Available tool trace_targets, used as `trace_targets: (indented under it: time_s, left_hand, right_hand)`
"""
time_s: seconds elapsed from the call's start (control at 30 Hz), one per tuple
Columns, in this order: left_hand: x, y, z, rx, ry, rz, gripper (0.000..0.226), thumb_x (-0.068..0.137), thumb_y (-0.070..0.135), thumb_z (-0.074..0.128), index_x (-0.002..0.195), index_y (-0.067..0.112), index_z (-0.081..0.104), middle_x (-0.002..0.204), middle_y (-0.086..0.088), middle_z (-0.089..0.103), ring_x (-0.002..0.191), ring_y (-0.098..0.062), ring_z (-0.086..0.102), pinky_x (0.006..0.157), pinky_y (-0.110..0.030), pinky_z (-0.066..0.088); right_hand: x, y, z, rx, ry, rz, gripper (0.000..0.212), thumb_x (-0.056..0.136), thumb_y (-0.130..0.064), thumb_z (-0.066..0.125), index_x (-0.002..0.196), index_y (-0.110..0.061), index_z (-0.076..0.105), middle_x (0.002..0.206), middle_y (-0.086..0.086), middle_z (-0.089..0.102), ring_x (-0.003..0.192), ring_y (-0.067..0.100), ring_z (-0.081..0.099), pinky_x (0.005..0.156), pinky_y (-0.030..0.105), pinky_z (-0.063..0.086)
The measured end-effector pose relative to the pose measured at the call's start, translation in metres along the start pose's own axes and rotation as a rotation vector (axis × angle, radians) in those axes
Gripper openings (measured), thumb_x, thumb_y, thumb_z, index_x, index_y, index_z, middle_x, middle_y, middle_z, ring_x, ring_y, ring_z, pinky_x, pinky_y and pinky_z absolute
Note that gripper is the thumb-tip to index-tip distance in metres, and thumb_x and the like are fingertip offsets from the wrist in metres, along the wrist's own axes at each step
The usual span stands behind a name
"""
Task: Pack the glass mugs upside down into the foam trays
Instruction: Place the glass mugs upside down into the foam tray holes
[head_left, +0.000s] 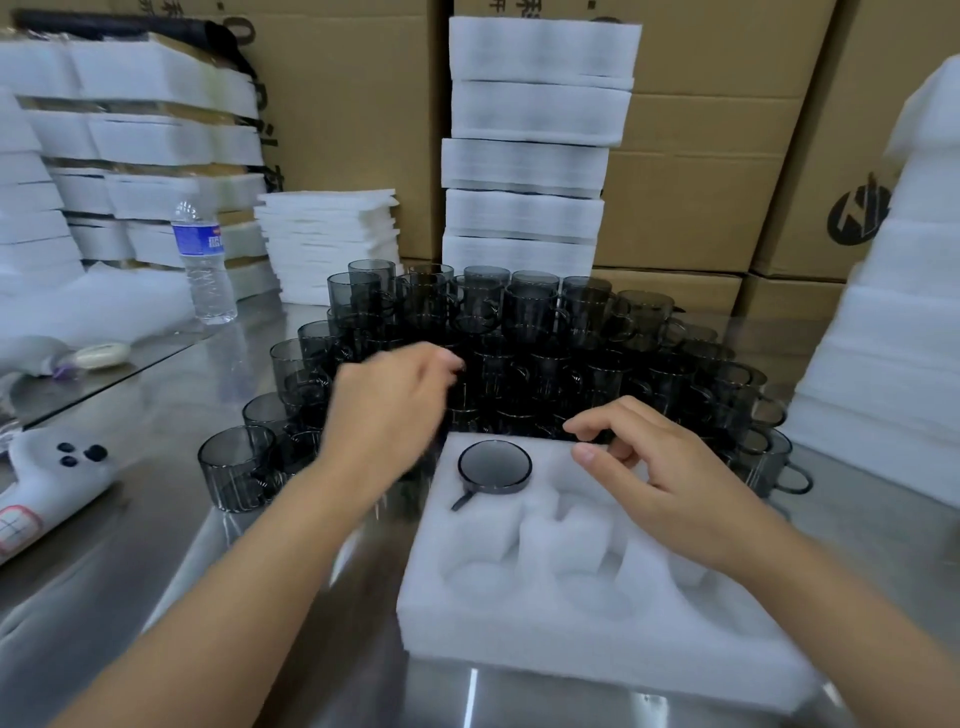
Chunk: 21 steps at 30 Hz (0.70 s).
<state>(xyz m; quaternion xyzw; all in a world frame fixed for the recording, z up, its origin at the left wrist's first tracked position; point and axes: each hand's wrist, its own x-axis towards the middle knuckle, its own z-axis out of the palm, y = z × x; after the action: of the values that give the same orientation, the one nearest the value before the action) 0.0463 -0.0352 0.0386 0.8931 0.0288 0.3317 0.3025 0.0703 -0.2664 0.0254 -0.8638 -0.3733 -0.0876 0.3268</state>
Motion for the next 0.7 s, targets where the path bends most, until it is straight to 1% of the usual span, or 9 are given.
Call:
trace_targets:
  time_s: [0.03, 0.07, 0.1, 0.17, 0.23, 0.33, 0.47, 0.57, 0.7]
  left_hand:
    - [0.005, -0.005, -0.006, 0.035, 0.080, -0.046, 0.036, 0.095, 0.035, 0.036, 0.101, 0.030, 0.070, 0.088, 0.019, 0.068, 0.088, -0.008, 0.059, 0.097, -0.037, 0.043]
    - [0.010, -0.011, -0.012, 0.097, 0.103, -0.092, 0.031, 0.096, 0.031, 0.038, 0.101, 0.032, 0.069, 0.086, 0.020, 0.066, 0.087, -0.008, 0.058, 0.097, -0.038, 0.041]
    - [0.013, -0.018, -0.017, 0.164, 0.072, -0.144, 0.028, 0.095, 0.027, 0.042, 0.098, 0.034, 0.068, 0.086, 0.019, 0.066, 0.088, -0.011, 0.059, 0.097, -0.040, 0.041]
    - [0.017, -0.029, -0.024, 0.231, -0.073, -0.251, 0.025, 0.090, 0.021, 0.048, 0.085, 0.034, 0.068, 0.083, 0.016, 0.069, 0.084, -0.014, 0.062, 0.090, -0.037, 0.046]
    - [0.020, -0.035, -0.028, 0.253, -0.229, -0.304, 0.029, 0.087, 0.017, 0.052, 0.072, 0.035, 0.068, 0.080, 0.014, 0.069, 0.079, -0.009, 0.060, 0.076, -0.029, 0.048]
    - [0.020, -0.036, -0.029, 0.309, -0.383, -0.310, 0.019, 0.085, 0.028, 0.061, 0.069, 0.034, 0.068, 0.077, 0.015, 0.065, 0.075, -0.004, 0.057, 0.061, -0.022, 0.043]
    - [0.014, -0.032, -0.021, 0.407, -0.548, -0.257, 0.017, 0.083, 0.037, 0.066, 0.066, 0.032, 0.064, 0.073, 0.015, 0.063, 0.072, -0.007, 0.059, 0.069, -0.028, 0.051]
    - [0.011, -0.029, -0.020, 0.436, -0.513, -0.226, 0.016, 0.078, 0.046, 0.070, 0.077, 0.030, 0.069, 0.082, 0.012, 0.069, 0.077, -0.009, 0.063, 0.075, -0.032, 0.055]
    - [0.008, -0.026, -0.022, 0.524, -0.585, -0.203, 0.050, 0.067, 0.057, 0.074, 0.106, 0.028, 0.067, 0.099, 0.010, 0.066, 0.091, -0.013, 0.062, 0.082, -0.036, 0.054]
  right_hand:
    - [0.000, 0.000, 0.000, 0.000, -0.002, 0.001, 0.035, 0.077, -0.069, 0.029, 0.101, -0.052, 0.047, 0.107, -0.032, 0.044, 0.093, -0.002, 0.050, 0.077, 0.010, 0.038]
    - [0.000, 0.000, 0.000, 0.000, -0.003, 0.002, 0.035, 0.077, -0.069, 0.029, 0.101, -0.051, 0.047, 0.107, -0.032, 0.045, 0.093, -0.001, 0.050, 0.077, 0.010, 0.038]
    - [0.000, 0.000, 0.000, 0.000, -0.003, 0.005, 0.035, 0.078, -0.068, 0.029, 0.101, -0.050, 0.048, 0.107, -0.031, 0.045, 0.093, -0.001, 0.051, 0.077, 0.010, 0.038]
    - [0.000, -0.001, 0.000, -0.006, -0.006, 0.014, 0.031, 0.081, -0.064, 0.032, 0.102, -0.049, 0.049, 0.106, -0.031, 0.045, 0.093, -0.001, 0.051, 0.077, 0.011, 0.038]
    - [0.000, -0.001, 0.000, -0.008, -0.008, 0.017, 0.030, 0.081, -0.064, 0.032, 0.101, -0.049, 0.049, 0.106, -0.031, 0.047, 0.092, -0.001, 0.051, 0.077, 0.011, 0.038]
    - [0.000, -0.002, 0.000, -0.005, -0.004, 0.019, 0.036, 0.078, -0.068, 0.030, 0.100, -0.048, 0.050, 0.102, -0.030, 0.049, 0.091, -0.001, 0.052, 0.076, 0.011, 0.038]
    - [0.000, 0.000, 0.000, -0.012, -0.003, 0.014, 0.042, 0.078, -0.069, 0.029, 0.099, -0.043, 0.054, 0.099, -0.025, 0.053, 0.090, 0.000, 0.054, 0.076, 0.014, 0.040]
    - [0.000, 0.000, 0.000, -0.008, 0.003, 0.011, 0.042, 0.078, -0.068, 0.030, 0.098, -0.042, 0.056, 0.100, -0.026, 0.053, 0.090, 0.001, 0.054, 0.075, 0.015, 0.040]
    - [0.000, 0.000, 0.001, -0.001, 0.007, 0.018, 0.028, 0.084, -0.058, 0.038, 0.095, -0.040, 0.057, 0.099, -0.025, 0.054, 0.090, 0.002, 0.054, 0.076, 0.016, 0.040]
